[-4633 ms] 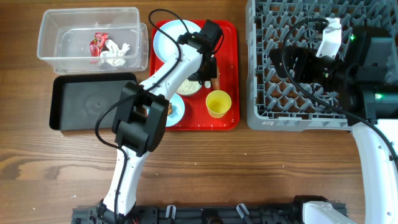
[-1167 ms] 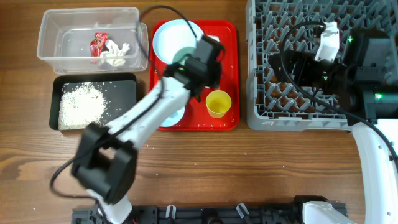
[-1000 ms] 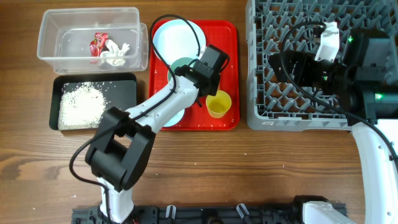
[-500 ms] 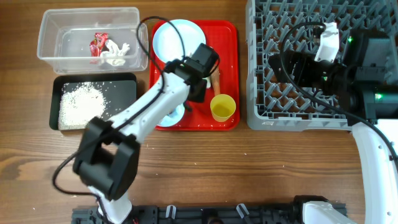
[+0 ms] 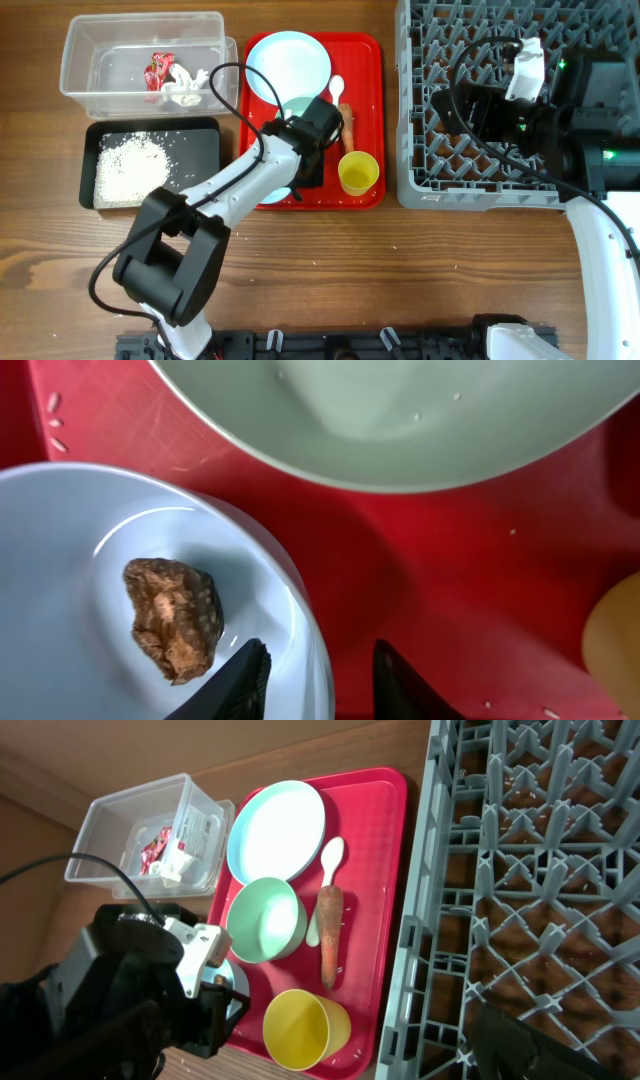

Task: Sort waste into correct bins and load items into the dishwasher rack
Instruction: 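Grasp the small blue bowl with the food scrap using the left gripper, then tip the small blue bowl over the black tray to dump the scrap, then return the small blue bowl to the red tray with the left gripper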

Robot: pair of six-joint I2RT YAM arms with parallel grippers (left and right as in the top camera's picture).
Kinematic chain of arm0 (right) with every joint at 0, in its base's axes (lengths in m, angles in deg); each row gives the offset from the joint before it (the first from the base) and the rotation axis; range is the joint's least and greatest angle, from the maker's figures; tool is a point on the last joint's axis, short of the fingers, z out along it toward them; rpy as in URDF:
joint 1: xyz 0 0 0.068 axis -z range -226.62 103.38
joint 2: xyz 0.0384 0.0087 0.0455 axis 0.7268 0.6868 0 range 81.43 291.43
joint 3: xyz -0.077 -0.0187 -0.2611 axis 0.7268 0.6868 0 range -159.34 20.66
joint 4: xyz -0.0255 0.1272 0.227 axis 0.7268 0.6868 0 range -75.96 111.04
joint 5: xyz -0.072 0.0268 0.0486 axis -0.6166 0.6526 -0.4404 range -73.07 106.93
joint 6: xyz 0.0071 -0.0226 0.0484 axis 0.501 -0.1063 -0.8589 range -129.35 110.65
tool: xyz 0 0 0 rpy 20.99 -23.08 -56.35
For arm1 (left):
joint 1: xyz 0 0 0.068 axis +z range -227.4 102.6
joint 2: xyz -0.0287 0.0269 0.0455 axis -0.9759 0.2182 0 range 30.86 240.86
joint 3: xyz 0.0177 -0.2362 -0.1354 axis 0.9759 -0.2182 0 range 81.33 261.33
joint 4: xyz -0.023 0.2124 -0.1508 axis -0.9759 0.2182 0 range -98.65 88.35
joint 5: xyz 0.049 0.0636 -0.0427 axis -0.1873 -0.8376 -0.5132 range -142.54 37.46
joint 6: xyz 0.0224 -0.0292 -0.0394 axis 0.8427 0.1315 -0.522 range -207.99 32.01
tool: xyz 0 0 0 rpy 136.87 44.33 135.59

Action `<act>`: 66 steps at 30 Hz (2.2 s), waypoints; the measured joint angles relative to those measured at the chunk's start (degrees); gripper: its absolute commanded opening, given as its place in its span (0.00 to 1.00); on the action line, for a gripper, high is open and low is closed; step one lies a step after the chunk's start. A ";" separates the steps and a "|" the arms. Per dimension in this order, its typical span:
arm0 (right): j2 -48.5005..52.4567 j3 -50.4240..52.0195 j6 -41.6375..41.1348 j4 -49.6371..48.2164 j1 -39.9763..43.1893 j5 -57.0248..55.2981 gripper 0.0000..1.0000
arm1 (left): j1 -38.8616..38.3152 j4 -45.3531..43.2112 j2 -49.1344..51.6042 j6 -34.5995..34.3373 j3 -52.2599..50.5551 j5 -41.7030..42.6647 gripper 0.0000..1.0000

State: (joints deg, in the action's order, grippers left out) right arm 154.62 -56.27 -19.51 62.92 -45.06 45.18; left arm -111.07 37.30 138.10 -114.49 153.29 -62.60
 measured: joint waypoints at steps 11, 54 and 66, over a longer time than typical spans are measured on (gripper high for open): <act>0.00 0.00 0.00 1.40 0.00 0.02 1.00 | 0.17 10.75 -0.39 -0.42 5.84 1.68 0.04; 0.00 0.00 0.00 1.49 0.00 0.04 1.00 | 69.75 19.63 6.82 32.13 9.51 98.07 0.04; 0.00 0.00 0.00 1.46 0.00 0.04 1.00 | 65.29 19.17 6.40 29.22 9.51 92.19 0.04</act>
State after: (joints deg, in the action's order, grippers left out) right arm 154.62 -56.27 -19.51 64.39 -45.06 45.22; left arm -45.78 56.47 144.51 -85.27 162.80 29.59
